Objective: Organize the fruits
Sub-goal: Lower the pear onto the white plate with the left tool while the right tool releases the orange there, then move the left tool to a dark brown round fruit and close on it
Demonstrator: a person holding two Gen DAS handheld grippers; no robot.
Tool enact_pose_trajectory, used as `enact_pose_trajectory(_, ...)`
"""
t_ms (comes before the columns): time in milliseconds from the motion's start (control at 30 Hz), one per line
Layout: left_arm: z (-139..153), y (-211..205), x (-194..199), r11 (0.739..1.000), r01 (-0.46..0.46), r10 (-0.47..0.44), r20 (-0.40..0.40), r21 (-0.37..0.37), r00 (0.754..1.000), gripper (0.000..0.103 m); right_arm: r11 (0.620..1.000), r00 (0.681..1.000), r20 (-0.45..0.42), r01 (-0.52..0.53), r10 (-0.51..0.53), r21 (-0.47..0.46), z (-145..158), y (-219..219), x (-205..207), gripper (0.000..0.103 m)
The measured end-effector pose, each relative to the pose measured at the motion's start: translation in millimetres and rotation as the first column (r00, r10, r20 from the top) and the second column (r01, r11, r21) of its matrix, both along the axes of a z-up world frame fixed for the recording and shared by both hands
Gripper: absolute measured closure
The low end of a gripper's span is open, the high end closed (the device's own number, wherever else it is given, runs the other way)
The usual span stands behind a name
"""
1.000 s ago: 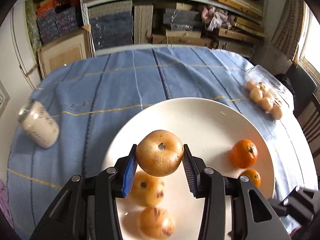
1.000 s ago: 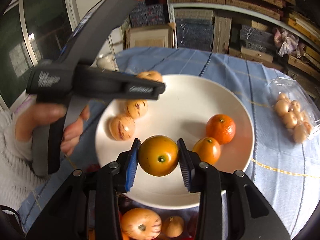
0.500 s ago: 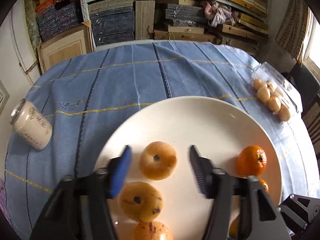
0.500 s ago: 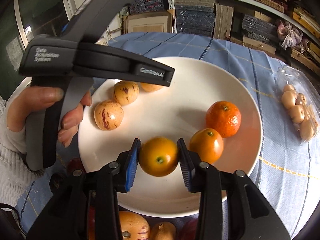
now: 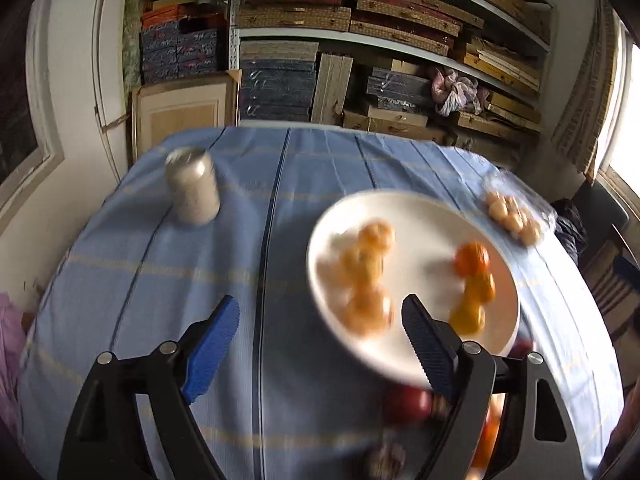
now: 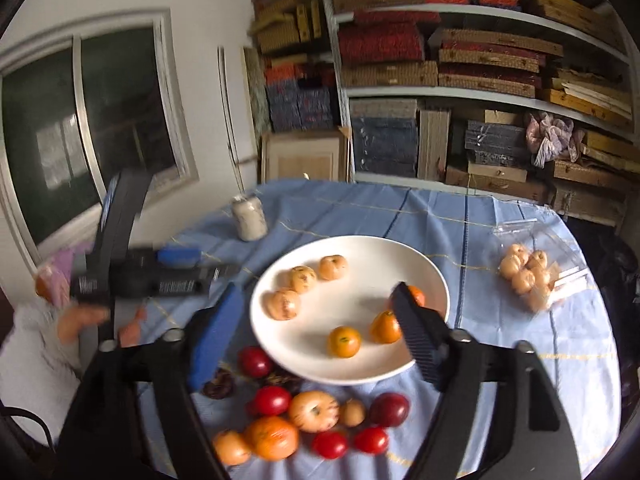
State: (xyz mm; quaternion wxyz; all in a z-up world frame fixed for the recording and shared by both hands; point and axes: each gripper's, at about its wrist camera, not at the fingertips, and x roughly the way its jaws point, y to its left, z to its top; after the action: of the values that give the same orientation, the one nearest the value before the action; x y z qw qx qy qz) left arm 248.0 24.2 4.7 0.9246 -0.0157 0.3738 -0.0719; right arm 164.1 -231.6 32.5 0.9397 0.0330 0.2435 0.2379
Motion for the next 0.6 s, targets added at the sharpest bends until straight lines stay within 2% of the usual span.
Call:
enact_pose_trajectory(67,-15.0,-1.4,-23.2,1.0,0.012,-0.012,0.006,0.026,1.0,0.019,0.999,0.999,0.026,0.018,-0.019,0.042,-10.2,-11.1,-17.9,0.012)
enact_pose_trajectory(167,-35.3,-6.6,-45.9,0.997,0.04,-0.04,0.01,0.071,0.999,0.019,0.993,0.995,0.049,0.086,-0.09,0.077,-36.6,-23.7,-43.7,0.01)
enact_pose_trajectory(300,-57.3,-14.9,-62.9,0.991,0.118,-0.118,-0.008,0.056,0.993,0.019,0.99,0.99,-0.03,0.139,-0.138,0.029,-65.8,-35.1,-39.5,0.009)
enact_pose_trajectory(433,-67.6,-25.6,-66.3,0.98,0.154,-0.154,-0.012,0.127,0.988,0.019,0.986,0.985,-0.07,0.162,-0.158,0.052,-70.6,-44.9,-30.1,0.009)
enact_pose_trajectory(600,-77.2,-34.1,-68.4,0.969,0.175,-0.174,-0.02,0.173,0.985,0.019,0.979,0.978,-0.095,0.194,-0.188,0.058,-73.6,-52.4,-23.0,0.008)
